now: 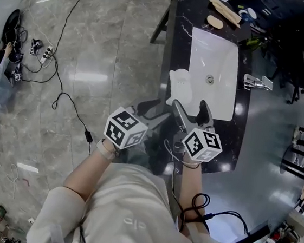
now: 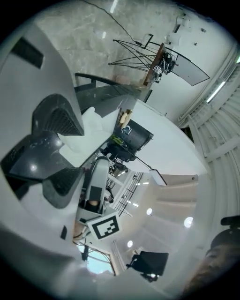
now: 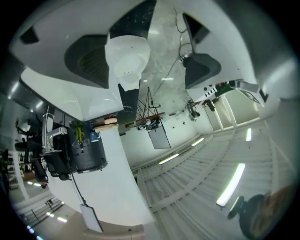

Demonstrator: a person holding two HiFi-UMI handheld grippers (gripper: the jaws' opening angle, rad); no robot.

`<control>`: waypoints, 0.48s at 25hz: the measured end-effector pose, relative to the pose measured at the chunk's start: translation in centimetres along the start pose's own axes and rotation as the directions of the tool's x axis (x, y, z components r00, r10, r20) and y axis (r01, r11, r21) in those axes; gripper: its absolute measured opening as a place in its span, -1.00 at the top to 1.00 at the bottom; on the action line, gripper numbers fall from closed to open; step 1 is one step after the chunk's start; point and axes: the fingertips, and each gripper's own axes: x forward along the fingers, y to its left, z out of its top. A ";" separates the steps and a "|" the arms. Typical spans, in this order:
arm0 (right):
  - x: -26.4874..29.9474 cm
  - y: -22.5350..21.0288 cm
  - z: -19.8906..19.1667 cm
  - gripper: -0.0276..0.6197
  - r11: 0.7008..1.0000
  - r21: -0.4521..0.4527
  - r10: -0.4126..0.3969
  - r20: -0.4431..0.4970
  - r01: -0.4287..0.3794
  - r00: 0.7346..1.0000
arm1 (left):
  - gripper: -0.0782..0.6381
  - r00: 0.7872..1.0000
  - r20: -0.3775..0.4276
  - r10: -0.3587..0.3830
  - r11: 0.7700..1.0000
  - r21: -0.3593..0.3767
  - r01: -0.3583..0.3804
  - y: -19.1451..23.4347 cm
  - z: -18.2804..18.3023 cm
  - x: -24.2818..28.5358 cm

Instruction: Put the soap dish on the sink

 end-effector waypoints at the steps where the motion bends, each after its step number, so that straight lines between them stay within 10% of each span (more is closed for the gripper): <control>1: -1.0 0.4 0.7 -0.63 0.999 0.043 0.021 0.032 -0.023 0.999 | 0.18 1.000 0.016 -0.019 1.000 0.000 0.019 -1.1 0.7 -0.2; 12: -14.9 2.0 6.2 -0.63 0.859 0.399 0.165 0.376 -0.320 0.912 | 0.25 0.976 0.088 -0.199 0.978 0.077 0.193 -13.8 4.4 -1.4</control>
